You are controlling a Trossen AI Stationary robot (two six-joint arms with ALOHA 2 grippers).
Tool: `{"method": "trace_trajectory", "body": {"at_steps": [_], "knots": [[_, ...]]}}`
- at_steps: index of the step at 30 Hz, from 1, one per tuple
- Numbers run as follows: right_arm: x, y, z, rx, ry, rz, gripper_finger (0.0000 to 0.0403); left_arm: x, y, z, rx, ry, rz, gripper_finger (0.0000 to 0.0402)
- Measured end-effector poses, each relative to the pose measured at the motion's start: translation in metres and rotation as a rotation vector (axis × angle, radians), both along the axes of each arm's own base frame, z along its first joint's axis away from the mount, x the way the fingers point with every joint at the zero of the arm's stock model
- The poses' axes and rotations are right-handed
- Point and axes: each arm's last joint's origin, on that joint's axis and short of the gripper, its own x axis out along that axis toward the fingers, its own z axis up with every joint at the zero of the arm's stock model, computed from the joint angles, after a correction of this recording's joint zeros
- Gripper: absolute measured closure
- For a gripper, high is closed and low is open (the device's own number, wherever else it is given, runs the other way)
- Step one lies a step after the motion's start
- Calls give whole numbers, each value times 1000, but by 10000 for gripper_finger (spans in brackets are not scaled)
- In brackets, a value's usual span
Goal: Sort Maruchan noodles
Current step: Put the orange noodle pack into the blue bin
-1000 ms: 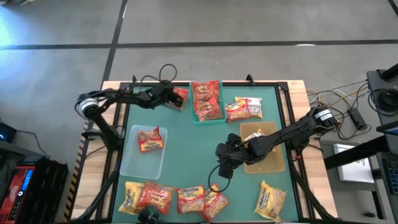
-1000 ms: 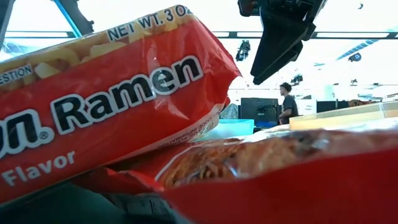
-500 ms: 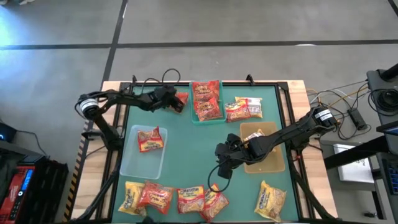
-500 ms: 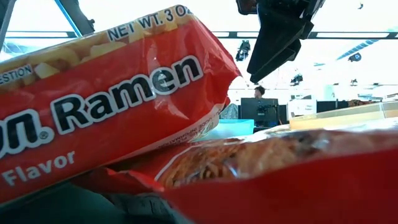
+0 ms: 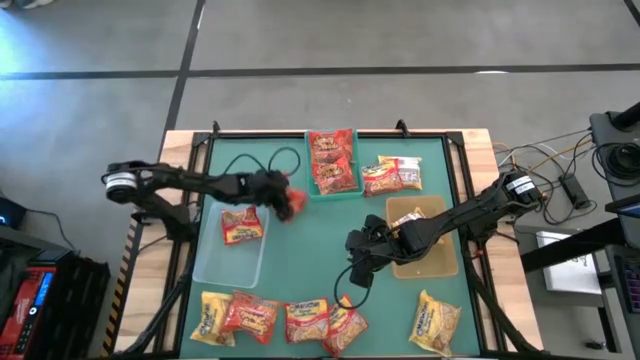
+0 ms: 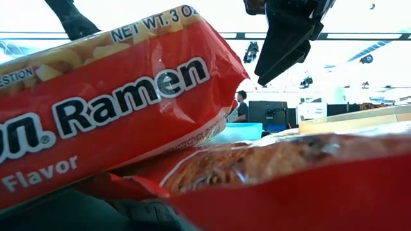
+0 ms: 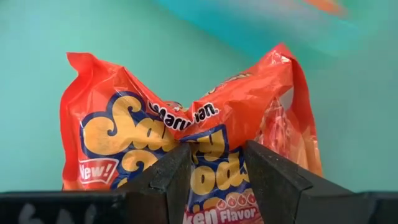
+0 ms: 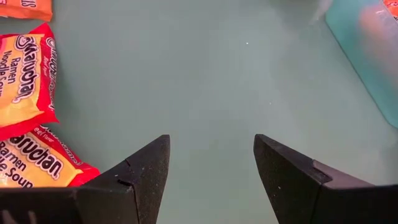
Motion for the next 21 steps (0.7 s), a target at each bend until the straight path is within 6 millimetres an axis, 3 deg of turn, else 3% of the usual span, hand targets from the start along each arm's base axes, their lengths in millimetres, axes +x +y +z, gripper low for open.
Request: {"method": "trace_trajectory", "body": {"at_steps": [5, 9, 14, 21], "knots": [[0, 0, 0, 0, 0, 0, 179, 0, -37, 11, -41, -47, -218, 265], [0, 0, 0, 1, -3, 0, 179, 0, -53, 29, 20, -118, -327, 265], [1, 0, 0, 4, -9, 0, 179, -9, -55, 48, 49, -144, -318, 265], [1, 0, 1, 6, -16, 0, 179, -15, -53, 35, 49, -74, -232, 265]]}}
